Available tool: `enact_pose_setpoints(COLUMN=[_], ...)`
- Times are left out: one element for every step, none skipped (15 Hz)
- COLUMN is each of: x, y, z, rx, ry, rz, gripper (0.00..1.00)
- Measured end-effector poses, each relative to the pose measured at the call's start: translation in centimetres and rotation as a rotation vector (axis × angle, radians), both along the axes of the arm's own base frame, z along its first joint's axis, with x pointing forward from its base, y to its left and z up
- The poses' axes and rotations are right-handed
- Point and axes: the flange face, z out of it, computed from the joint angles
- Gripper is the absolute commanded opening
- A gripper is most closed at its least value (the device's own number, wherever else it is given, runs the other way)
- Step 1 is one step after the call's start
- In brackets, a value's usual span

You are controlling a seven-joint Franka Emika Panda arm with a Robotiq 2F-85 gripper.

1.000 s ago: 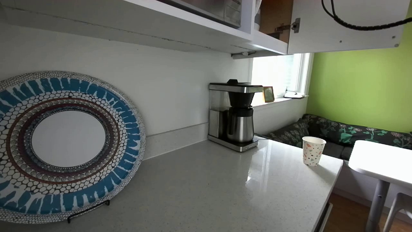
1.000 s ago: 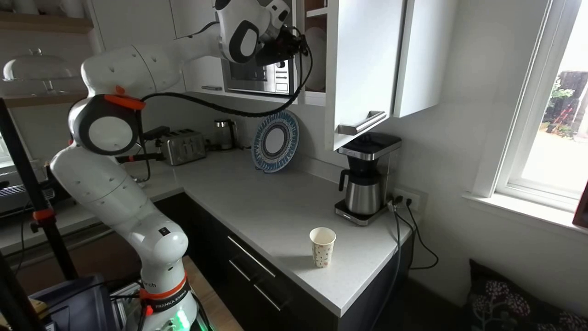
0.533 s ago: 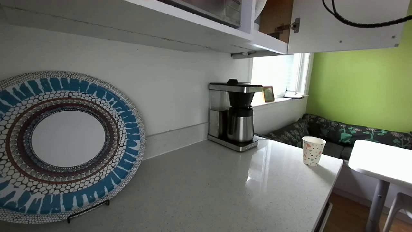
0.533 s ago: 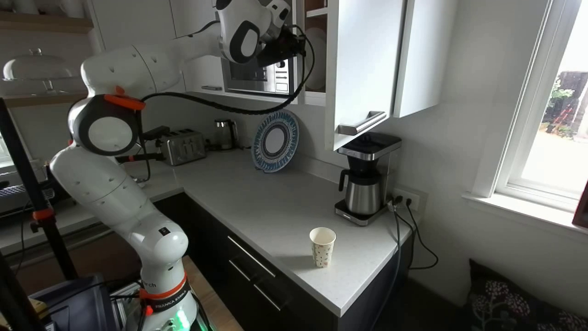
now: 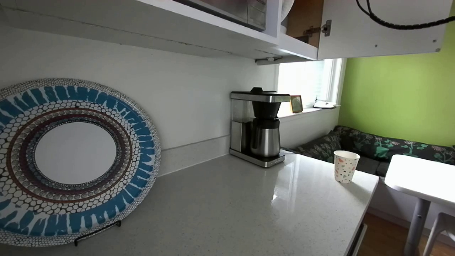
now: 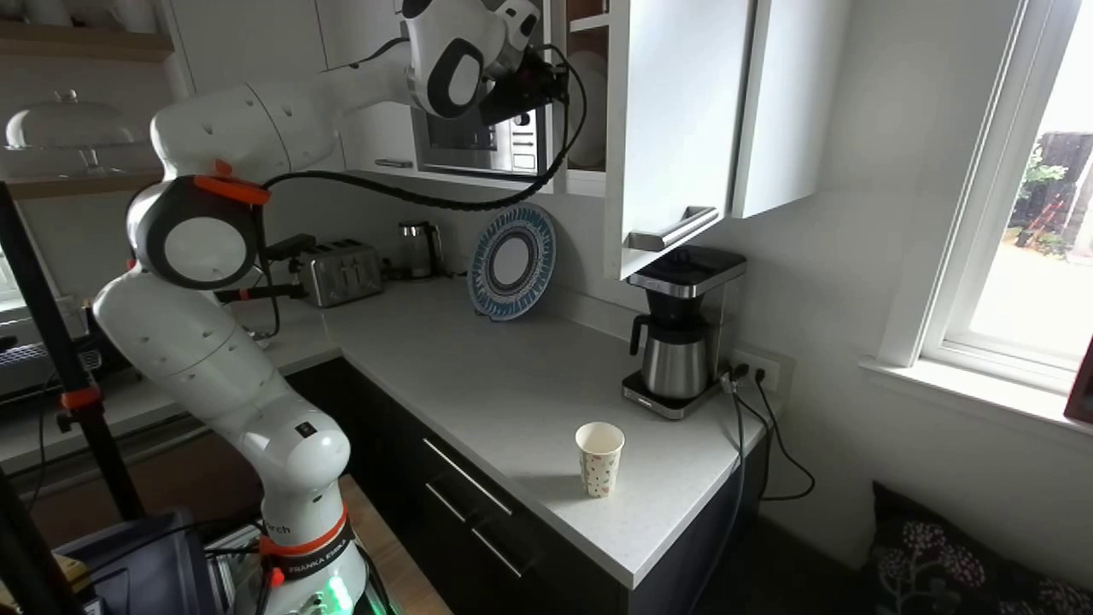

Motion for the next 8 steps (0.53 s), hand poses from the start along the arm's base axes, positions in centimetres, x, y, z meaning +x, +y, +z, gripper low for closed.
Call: enact_pose_setpoints(x=[-0.02, -0.05, -0.07, -0.1, -0.13, -0.16, -0.17, -0.16], y=[-0.04, -0.07, -0.11, -0.13, -0.09, -0.02, 0.01, -0.09], z=[0.01, 0.06, 0.08, 0.09, 0.07, 0.01, -0.05, -0.07], rx=[0.002, 0.002, 0.002, 0.001, 0.0, -0.001, -0.002, -0.003], ry=[0.0, 0.004, 0.013, 0.027, 0.041, 0.056, 0.068, 0.073], rz=[0.002, 0.003, 0.004, 0.007, 0.011, 0.015, 0.018, 0.017], gripper=[0.0, 0.23, 0.28, 0.34, 0.41, 0.11, 0.1, 0.06])
